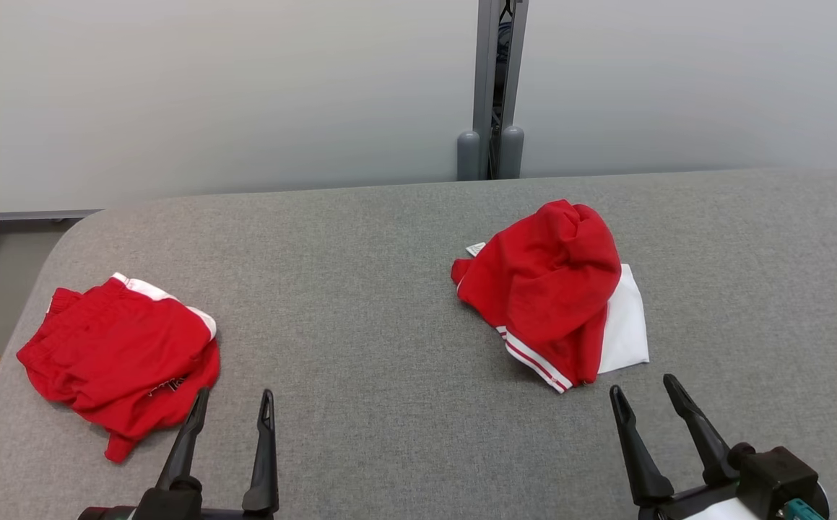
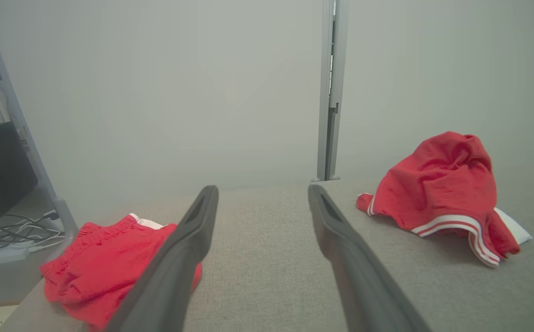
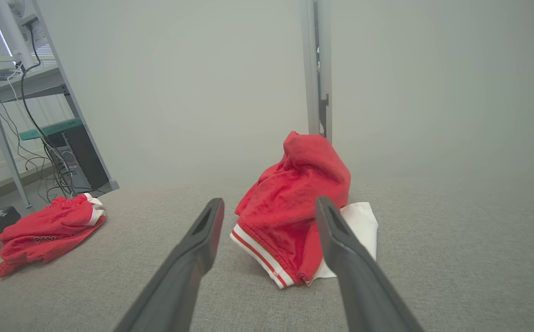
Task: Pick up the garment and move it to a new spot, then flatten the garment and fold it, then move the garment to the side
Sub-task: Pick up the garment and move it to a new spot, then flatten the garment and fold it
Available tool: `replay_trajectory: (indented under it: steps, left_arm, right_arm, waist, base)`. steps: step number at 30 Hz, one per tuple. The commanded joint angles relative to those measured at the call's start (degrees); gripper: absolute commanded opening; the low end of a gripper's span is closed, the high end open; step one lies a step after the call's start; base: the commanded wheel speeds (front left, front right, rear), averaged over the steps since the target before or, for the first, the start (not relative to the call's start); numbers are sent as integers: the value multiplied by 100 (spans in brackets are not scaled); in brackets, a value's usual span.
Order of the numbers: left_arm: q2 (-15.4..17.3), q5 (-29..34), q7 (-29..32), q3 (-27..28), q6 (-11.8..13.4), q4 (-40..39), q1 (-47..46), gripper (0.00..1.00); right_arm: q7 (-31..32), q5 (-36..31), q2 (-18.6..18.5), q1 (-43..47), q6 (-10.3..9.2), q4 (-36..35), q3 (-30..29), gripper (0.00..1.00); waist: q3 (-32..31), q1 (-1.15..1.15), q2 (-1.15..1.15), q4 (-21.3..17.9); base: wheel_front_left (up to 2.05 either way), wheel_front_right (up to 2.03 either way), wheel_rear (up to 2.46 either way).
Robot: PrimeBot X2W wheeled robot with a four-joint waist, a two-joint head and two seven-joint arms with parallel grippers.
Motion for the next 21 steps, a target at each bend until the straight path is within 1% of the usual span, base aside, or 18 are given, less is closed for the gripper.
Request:
replay_trajectory:
  steps: [1, 9, 17, 21]
  left_arm:
    - [9, 53, -25, 30, -32, 4, 20, 100]
    - [-47, 85, -25, 73, -155, 123, 82, 100]
    - [-68, 126, -25, 97, -210, 192, 53, 100]
    - [-71, 149, -25, 128, -172, 267, 53, 100]
  right_arm:
    - [-31, -40, -32, 40, 9, 17, 7, 100]
    - [-31, -37, -32, -6, 9, 38, 75, 100]
    - [-31, -45, -32, 9, 9, 63, 84, 100]
    - [-31, -26, -32, -13, 9, 67, 92, 100]
  waist:
    - [-9, 0, 0, 5]
    - [-25, 0, 0, 8]
    - [-41, 0, 0, -37]
    - [-43, 0, 0, -73]
  base:
    - [0, 0, 0]
    - [0, 0, 0]
    - [0, 0, 0]
    - [0, 0, 0]
